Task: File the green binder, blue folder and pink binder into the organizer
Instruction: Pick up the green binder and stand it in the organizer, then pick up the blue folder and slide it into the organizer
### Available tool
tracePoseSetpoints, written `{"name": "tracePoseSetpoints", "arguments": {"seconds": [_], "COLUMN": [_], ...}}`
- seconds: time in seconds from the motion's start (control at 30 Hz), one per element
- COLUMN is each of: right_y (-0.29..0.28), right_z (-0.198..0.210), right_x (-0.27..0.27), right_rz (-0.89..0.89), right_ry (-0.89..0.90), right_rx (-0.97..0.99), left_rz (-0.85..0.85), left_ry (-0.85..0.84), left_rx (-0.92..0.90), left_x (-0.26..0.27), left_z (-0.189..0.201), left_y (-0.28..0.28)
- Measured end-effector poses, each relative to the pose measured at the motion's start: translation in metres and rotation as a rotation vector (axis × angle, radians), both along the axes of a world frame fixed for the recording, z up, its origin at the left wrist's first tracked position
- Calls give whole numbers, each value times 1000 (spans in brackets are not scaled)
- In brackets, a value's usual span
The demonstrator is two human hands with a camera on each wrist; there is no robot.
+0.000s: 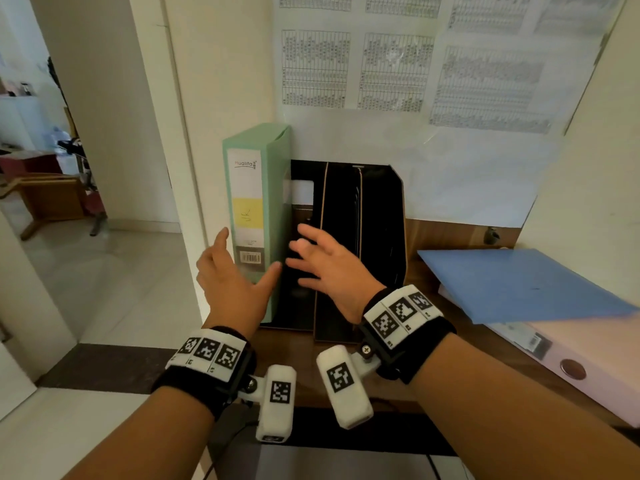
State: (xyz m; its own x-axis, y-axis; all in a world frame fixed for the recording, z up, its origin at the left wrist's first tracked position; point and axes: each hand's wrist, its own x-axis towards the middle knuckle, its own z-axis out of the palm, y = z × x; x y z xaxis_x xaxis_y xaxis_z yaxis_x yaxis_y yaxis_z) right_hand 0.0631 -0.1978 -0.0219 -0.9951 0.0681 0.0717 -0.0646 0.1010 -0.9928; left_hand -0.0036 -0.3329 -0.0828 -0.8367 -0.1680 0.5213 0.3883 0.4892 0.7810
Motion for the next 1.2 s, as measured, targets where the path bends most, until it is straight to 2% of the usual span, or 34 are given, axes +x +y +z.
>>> {"name": "tracePoseSetpoints", "arguments": {"seconds": [0.13, 0.37, 0.53, 0.63, 0.7, 0.8, 0.97, 1.1, 1.2], "right_y": [34, 109, 157, 183, 196, 212, 225, 232, 236], "right_z": [12, 10, 0, -9, -14, -20, -33, -35, -35], "right_x": [16, 52, 75, 87, 98, 112, 127, 137, 140], "right_rz": [-102, -320, -558, -702, -763, -774, -831, -812, -781], "right_ry": [56, 43, -65, -140, -188, -254, -317, -309, -296], "right_rx": [-158, -342, -363, -394, -407, -430, -581, -679, -748], "left_rz": [-106, -457, -732, -825, -854, -886, -907, -934, -901], "left_ry": [188, 199, 120, 15, -85, -270, -589, -923, -1051], "left_rx": [61, 74, 85, 104, 55, -13, -135, 182, 346], "left_x": [28, 66, 88, 97, 102, 107, 106, 111, 111], "left_z": [35, 64, 66, 61, 53, 35, 5, -10, -13], "left_y": [25, 88, 138, 164, 181, 205, 234, 247, 253]}}
